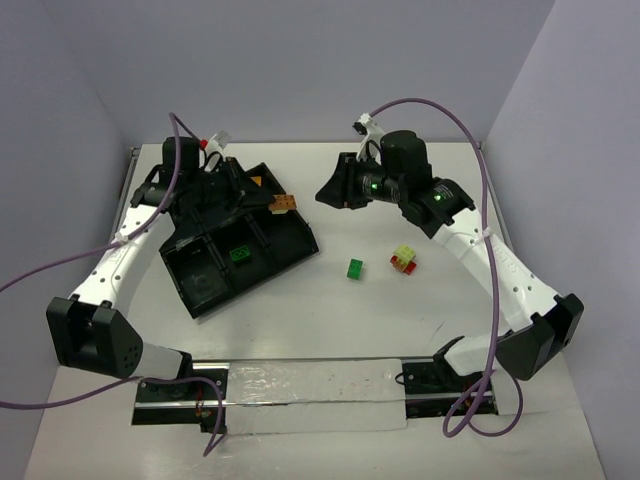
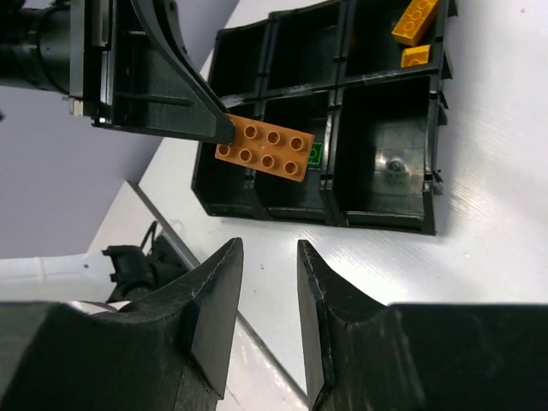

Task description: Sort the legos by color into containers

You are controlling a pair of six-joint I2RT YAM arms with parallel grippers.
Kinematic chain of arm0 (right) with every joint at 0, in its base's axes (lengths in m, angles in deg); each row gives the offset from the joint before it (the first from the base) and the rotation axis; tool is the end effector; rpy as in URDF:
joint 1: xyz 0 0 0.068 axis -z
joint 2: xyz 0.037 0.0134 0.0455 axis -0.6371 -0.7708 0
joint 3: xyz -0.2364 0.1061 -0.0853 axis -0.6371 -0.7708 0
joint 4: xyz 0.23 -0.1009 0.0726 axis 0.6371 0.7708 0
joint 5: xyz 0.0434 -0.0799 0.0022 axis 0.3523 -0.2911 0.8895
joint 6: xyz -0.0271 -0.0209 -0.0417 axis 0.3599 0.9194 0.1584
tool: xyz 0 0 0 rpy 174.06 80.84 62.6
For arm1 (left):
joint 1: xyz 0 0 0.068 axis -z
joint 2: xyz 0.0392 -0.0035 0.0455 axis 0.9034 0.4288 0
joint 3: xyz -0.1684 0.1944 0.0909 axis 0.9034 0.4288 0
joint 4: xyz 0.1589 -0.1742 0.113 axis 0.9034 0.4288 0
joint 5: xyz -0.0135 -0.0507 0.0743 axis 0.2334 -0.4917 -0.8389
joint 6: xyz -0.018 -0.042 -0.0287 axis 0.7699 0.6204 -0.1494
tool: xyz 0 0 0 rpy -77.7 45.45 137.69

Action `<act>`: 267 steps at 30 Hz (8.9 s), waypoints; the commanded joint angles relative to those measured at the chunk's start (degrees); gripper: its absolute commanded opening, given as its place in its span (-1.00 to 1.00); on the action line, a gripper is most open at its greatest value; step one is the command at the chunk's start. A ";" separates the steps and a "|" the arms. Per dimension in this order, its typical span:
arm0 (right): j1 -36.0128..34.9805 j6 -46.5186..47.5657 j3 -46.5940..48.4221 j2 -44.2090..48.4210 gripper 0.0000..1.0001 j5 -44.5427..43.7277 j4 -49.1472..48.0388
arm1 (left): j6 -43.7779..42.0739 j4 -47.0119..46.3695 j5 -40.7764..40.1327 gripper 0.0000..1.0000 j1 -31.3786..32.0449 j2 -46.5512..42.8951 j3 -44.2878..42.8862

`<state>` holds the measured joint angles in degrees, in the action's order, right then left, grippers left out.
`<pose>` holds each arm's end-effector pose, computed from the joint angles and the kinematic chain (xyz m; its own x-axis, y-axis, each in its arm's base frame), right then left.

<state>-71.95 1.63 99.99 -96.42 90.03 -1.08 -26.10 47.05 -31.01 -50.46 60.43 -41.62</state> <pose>0.2459 0.1704 0.4176 -0.6206 0.0768 -0.7803 -0.5630 0.6490 0.5116 0.2953 -0.0995 0.3539 -0.9008 -0.3480 -0.2598 0.0729 0.4685 -0.8804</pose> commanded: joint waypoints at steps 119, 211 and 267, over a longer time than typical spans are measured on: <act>-2.70 26.25 -29.05 8.01 -1.00 29.41 -56.82 | 31.97 -60.79 17.89 0.43 0.94 -12.65 25.34; -1.28 20.41 -26.22 6.61 -1.00 30.88 -63.79 | 49.64 -88.38 4.52 0.43 9.33 -8.73 34.68; 1.58 19.73 -29.99 9.84 -1.00 27.96 -62.17 | 27.20 -46.50 7.82 -1.00 -3.86 -18.09 30.38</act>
<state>-70.80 21.01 70.23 -88.67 120.55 -63.57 13.92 -18.34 -23.11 -50.90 44.99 -6.58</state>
